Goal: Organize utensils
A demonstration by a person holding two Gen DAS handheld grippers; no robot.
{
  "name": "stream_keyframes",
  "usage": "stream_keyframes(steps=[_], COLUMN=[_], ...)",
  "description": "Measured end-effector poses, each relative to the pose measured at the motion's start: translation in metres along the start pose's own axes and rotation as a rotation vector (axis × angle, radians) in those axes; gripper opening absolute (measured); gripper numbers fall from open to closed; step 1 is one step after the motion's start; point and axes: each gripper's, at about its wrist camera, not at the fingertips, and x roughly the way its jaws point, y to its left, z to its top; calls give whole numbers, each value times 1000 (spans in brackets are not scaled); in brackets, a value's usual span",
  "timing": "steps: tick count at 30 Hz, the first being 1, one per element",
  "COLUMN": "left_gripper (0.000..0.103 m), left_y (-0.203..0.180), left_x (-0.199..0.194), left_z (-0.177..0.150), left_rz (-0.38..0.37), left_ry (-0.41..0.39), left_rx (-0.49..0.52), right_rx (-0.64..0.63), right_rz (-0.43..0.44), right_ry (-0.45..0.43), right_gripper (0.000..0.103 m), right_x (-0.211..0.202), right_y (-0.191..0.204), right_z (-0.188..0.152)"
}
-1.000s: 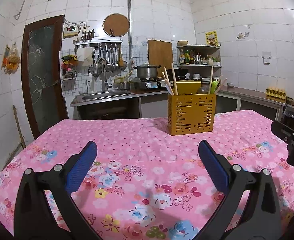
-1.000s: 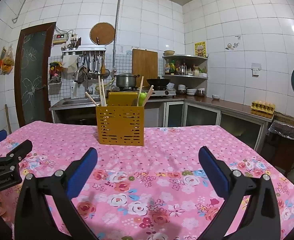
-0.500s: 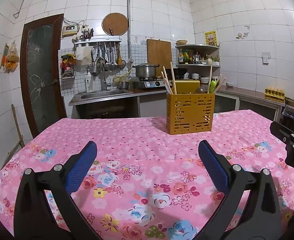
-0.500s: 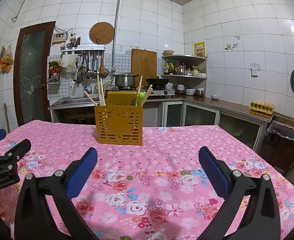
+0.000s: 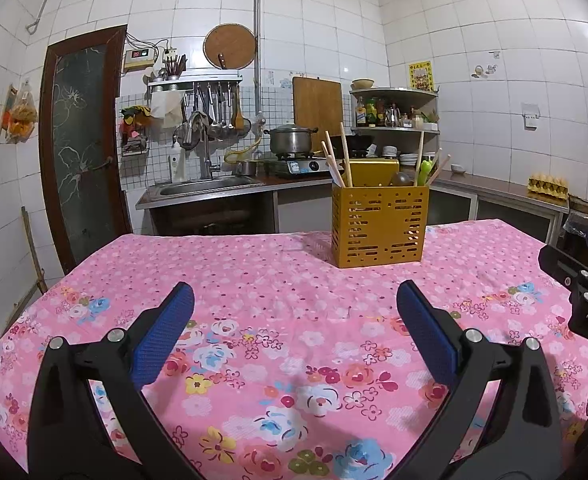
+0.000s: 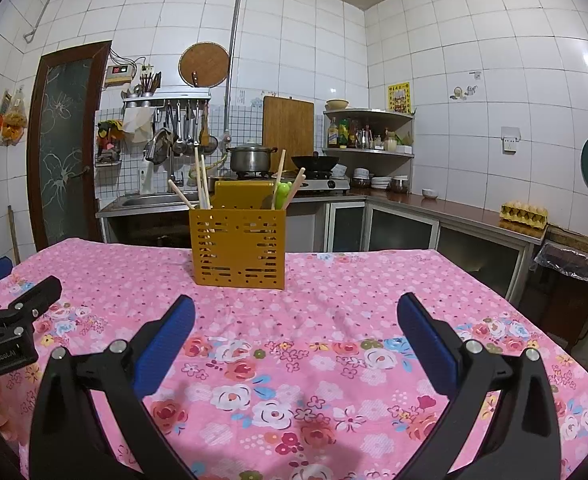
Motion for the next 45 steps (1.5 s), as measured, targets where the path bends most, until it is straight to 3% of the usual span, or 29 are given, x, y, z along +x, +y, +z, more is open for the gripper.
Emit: stream_keyframes(steps=[45], left_gripper=[98], left_y=[0], left_x=[-1], left_z=[1], left_rz=[0], left_ry=[-8], left_rx=[-2], right_rx=[-1], right_rz=[0], right_ry=[5], right_gripper=[99], right_x=[1], right_y=[-5], right_z=[-2])
